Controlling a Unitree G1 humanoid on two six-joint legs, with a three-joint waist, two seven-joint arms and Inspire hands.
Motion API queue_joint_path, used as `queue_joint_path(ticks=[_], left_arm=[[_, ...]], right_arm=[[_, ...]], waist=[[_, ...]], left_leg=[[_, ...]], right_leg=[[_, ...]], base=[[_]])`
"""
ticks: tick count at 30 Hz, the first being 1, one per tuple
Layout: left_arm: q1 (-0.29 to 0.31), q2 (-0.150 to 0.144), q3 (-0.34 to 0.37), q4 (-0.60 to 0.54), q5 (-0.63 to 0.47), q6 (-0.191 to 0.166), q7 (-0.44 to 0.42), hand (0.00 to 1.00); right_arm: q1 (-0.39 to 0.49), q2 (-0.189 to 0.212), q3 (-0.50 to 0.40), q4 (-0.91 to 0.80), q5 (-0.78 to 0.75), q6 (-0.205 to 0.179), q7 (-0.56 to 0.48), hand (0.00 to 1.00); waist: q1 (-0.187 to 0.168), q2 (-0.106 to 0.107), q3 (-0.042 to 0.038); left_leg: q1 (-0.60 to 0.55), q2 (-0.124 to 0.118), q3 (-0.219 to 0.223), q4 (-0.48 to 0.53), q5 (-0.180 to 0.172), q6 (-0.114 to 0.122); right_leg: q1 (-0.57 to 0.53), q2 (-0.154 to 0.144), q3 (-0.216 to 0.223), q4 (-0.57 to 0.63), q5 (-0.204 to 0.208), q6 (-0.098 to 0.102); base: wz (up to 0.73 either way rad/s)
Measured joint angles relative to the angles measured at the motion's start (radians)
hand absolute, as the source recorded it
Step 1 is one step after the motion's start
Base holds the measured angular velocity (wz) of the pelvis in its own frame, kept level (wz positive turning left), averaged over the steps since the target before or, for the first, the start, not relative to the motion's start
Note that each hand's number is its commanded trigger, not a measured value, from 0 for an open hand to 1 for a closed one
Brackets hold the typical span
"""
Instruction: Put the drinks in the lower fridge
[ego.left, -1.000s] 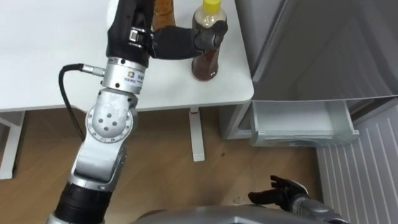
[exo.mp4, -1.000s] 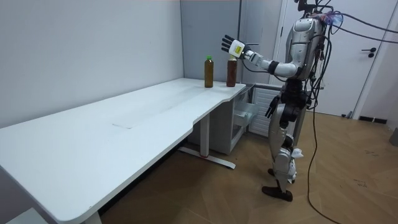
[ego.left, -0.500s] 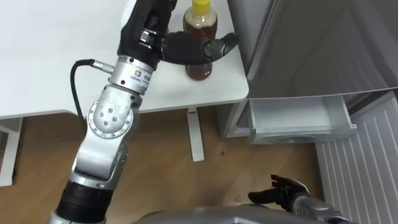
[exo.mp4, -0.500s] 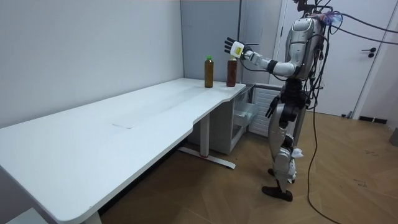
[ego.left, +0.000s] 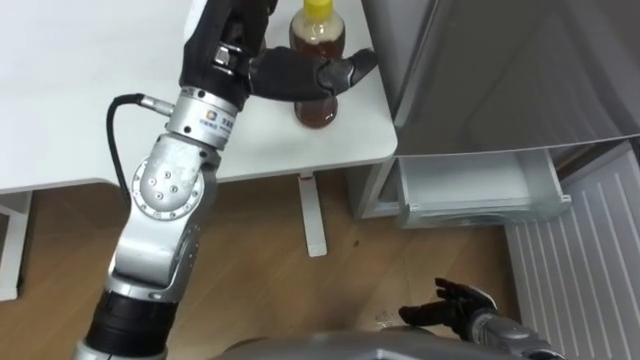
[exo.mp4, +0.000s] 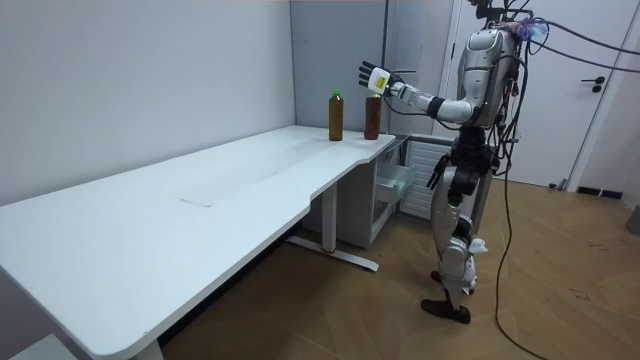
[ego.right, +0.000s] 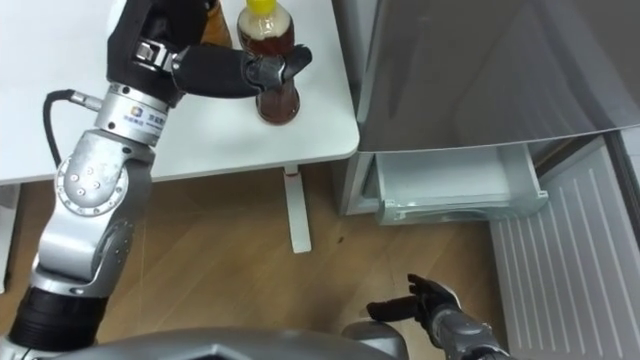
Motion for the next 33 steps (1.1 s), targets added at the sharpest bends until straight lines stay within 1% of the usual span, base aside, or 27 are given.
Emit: queue_joint_path(ticks=[5, 21, 24, 26, 29, 33], left_arm=[[0.0, 0.0, 0.002, 0.002, -0.001, 0.0, -0.002, 0.0], [0.006, 0.0, 0.002, 0.008, -0.005, 0.0, 0.002, 0.0], [0.006, 0.002, 0.002, 0.055, -0.005, -0.004, 0.002, 0.0], [0.007, 0.002, 0.002, 0.115, -0.005, -0.001, 0.001, 0.0], [0.007, 0.004, 0.002, 0.152, -0.007, -0.001, -0.003, 0.0], [0.007, 0.004, 0.003, 0.171, -0.007, -0.001, -0.017, 0.0]], right_arm=[[-0.001, -0.001, 0.0, -0.001, 0.0, 0.0, 0.012, 0.0], [-0.001, -0.002, -0.005, -0.002, 0.0, 0.003, 0.02, 0.0], [0.0, -0.002, -0.005, -0.002, 0.0, 0.002, 0.018, 0.0], [0.001, -0.001, -0.009, -0.003, -0.001, 0.0, 0.017, 0.0], [0.002, -0.001, -0.011, -0.005, -0.001, -0.001, 0.017, 0.0], [0.002, -0.001, -0.011, -0.005, -0.001, -0.001, 0.017, 0.0]], waist=[[0.0, -0.002, 0.0028], [0.001, -0.003, 0.0021], [0.001, -0.004, 0.0017], [0.001, -0.004, 0.0017], [0.001, -0.004, 0.0017], [0.001, -0.004, 0.0016]], left_leg=[[-0.001, 0.0, 0.0, 0.0, 0.0, 0.0], [-0.005, 0.0, -0.002, 0.003, 0.0, 0.0], [-0.002, 0.0, -0.002, 0.003, 0.0, 0.0], [-0.004, 0.0, -0.001, 0.004, 0.0, 0.0], [-0.005, 0.0, -0.001, 0.003, 0.0, 0.0], [-0.005, 0.0, -0.001, 0.003, 0.0, 0.0]], right_leg=[[-0.001, 0.0, 0.0, -0.001, 0.0, 0.0], [-0.003, 0.0, 0.0, 0.0, 0.0, 0.0], [-0.002, 0.0, 0.0, 0.0, 0.0, 0.0], [-0.003, 0.0, 0.0, 0.0, 0.0, 0.0], [-0.004, 0.0, 0.0, 0.0, 0.0, 0.0], [-0.004, 0.0, -0.001, 0.0, 0.0, 0.0]], base=[[0.0], [0.0], [0.0], [0.0], [0.0], [0.0]])
